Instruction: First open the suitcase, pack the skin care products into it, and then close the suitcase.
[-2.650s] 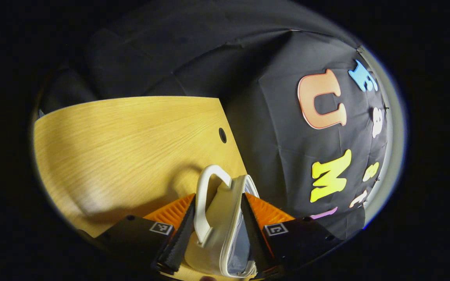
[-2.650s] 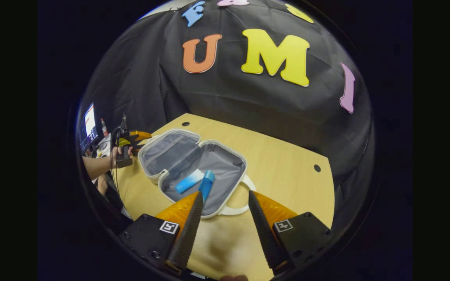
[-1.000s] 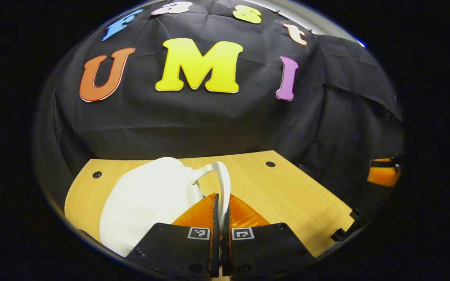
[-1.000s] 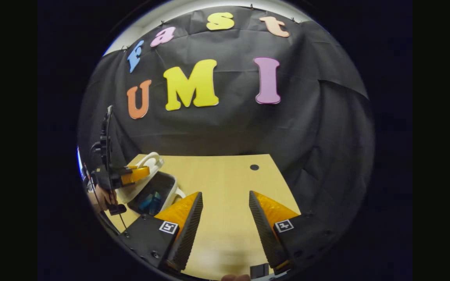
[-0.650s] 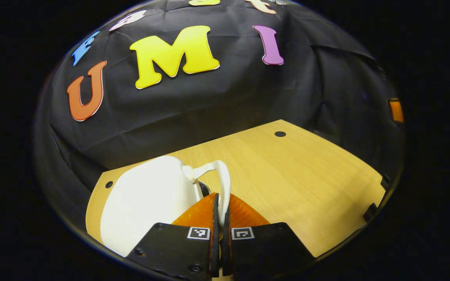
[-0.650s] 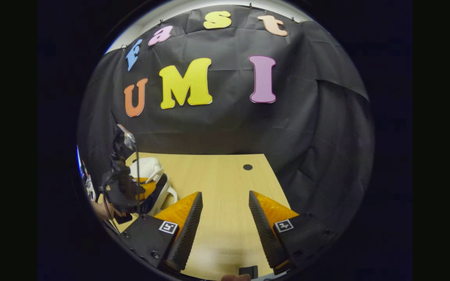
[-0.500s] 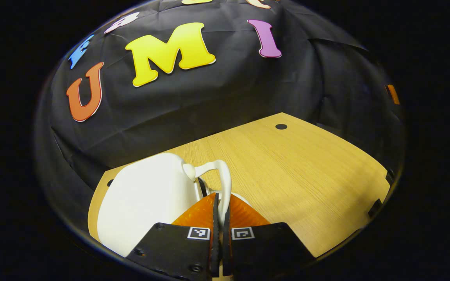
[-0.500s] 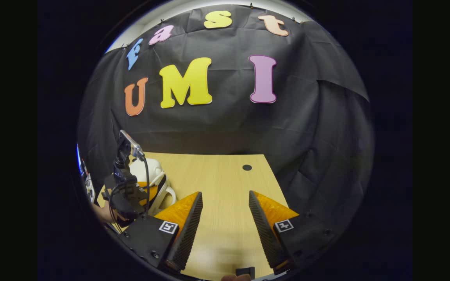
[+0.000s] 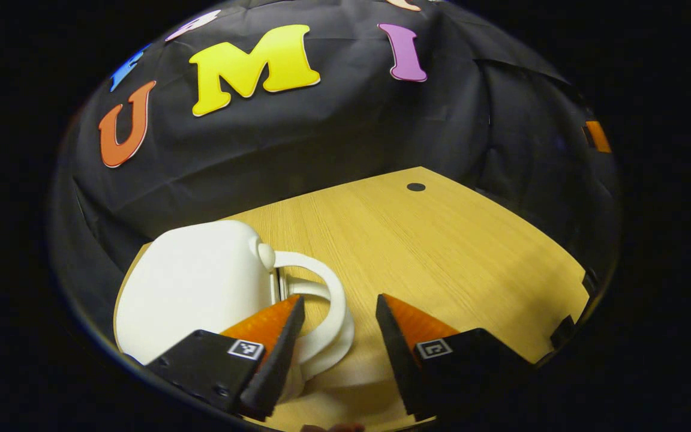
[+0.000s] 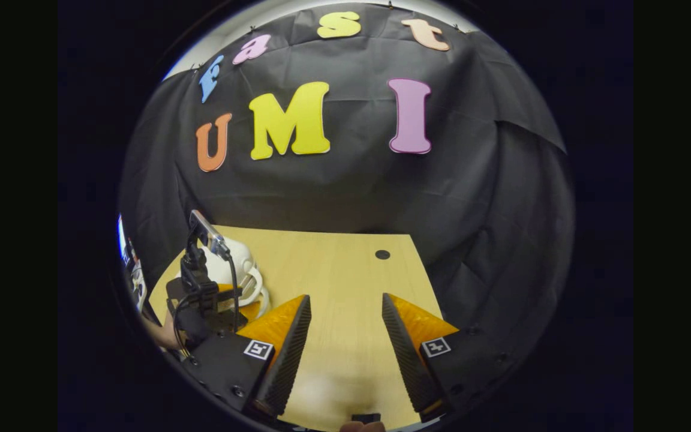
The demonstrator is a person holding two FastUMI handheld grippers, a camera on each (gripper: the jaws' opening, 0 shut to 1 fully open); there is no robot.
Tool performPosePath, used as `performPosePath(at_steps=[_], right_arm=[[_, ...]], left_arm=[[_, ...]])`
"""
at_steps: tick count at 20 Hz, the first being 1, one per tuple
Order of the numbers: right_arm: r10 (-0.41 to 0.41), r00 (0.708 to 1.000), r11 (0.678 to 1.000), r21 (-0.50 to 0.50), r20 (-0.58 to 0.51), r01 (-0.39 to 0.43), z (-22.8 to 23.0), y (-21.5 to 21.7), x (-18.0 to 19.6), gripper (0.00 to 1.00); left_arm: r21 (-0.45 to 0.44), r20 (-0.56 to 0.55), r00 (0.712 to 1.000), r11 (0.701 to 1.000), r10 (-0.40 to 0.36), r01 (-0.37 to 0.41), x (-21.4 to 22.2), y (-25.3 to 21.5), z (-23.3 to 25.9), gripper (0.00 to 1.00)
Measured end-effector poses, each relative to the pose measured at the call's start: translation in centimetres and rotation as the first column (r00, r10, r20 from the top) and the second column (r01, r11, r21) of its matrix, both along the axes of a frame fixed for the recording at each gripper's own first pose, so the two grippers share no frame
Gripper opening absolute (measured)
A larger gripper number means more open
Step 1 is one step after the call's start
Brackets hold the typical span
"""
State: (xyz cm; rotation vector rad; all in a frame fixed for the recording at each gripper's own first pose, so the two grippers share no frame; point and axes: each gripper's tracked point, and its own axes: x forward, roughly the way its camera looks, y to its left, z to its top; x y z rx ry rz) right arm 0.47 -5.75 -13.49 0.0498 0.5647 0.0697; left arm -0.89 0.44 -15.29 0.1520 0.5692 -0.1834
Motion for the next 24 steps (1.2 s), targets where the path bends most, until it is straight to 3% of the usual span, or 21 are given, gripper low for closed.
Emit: performPosePath(at_steps=[1, 2, 3, 4, 5, 9, 14, 20, 24], right_arm=[[0.013, 1.0, 1.0, 0.003, 0.008, -0.013, 0.2, 0.3, 0.3, 0.72], [0.025, 0.999, 1.0, 0.005, 0.022, -0.025, 0.5, 0.6, 0.8, 0.72], [0.036, 0.999, 0.999, 0.011, 0.037, -0.036, 0.7, 1.0, 1.2, 0.72], [0.048, 0.997, 0.999, 0.021, 0.053, -0.049, 1.1, 1.6, 1.8, 0.7], [0.058, 0.996, 0.998, 0.032, 0.074, -0.061, 1.6, 2.4, 2.5, 0.72], [0.112, 0.973, 0.992, 0.031, 0.2, -0.12, 5.0, 6.2, 5.2, 0.71], [0.124, 0.934, 0.989, 0.034, 0.336, -0.144, 8.9, 11.4, 8.4, 0.72], [0.195, 0.905, 0.976, 0.02, 0.379, -0.218, 10.8, 18.0, 8.4, 0.72], [0.222, 0.885, 0.965, 0.035, 0.41, -0.258, 11.7, 21.5, 7.9, 0.73]], left_arm=[[-0.016, 0.021, 1.0, 1.0, 0.018, -0.018, -0.1, 0.1, 1.1, 0.95], [-0.041, 0.048, 0.998, 0.999, 0.036, -0.034, 0.0, 0.1, 2.5, 0.88], [-0.065, 0.084, 0.995, 0.996, 0.059, -0.053, 0.0, 0.5, 4.3, 0.96], [-0.087, 0.123, 0.989, 0.993, 0.084, -0.074, 0.0, 0.9, 6.5, 0.91], [-0.109, 0.173, 0.979, 0.99, 0.11, -0.092, 0.1, 1.5, 9.1, 0.93], [-0.234, 0.369, 0.898, 0.959, 0.24, -0.16, 0.2, 6.0, 20.5, 0.95], [-0.373, 0.38, 0.835, 0.892, 0.397, -0.254, -1.2, 11.6, 25.6, 0.96], [-0.398, 0.465, 0.737, 0.859, 0.491, -0.321, -4.3, 17.5, 29.3, 0.98], [-0.329, 0.498, 0.72, 0.874, 0.483, -0.359, -6.0, 19.8, 30.0, 0.97]])
